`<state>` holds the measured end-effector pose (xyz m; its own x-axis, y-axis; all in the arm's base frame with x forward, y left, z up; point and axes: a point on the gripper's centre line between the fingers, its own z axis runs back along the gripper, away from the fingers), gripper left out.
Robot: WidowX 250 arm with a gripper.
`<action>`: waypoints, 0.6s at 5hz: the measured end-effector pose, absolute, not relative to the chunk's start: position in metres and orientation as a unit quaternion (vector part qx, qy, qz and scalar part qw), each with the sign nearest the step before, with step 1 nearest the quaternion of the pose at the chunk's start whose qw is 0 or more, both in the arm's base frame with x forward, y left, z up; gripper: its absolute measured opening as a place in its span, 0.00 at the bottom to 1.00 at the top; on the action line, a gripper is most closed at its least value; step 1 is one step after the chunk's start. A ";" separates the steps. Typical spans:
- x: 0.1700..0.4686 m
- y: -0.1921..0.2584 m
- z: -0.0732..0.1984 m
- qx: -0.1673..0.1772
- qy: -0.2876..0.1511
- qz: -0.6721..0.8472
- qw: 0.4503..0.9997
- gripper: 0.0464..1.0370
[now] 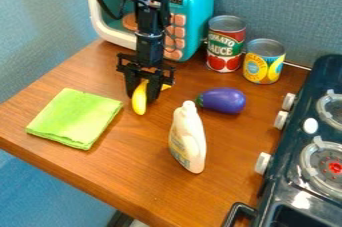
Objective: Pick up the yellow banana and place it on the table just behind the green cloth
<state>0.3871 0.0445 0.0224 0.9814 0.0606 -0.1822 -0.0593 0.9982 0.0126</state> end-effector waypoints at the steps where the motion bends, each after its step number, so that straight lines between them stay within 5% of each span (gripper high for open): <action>1: 0.386 0.049 0.041 0.005 0.064 0.031 0.997 0.49; 3: 0.387 0.079 0.056 0.000 0.043 0.074 0.996 0.49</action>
<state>0.3869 0.0786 0.0561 0.9852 0.1479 -0.0862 -0.1479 0.9890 0.0063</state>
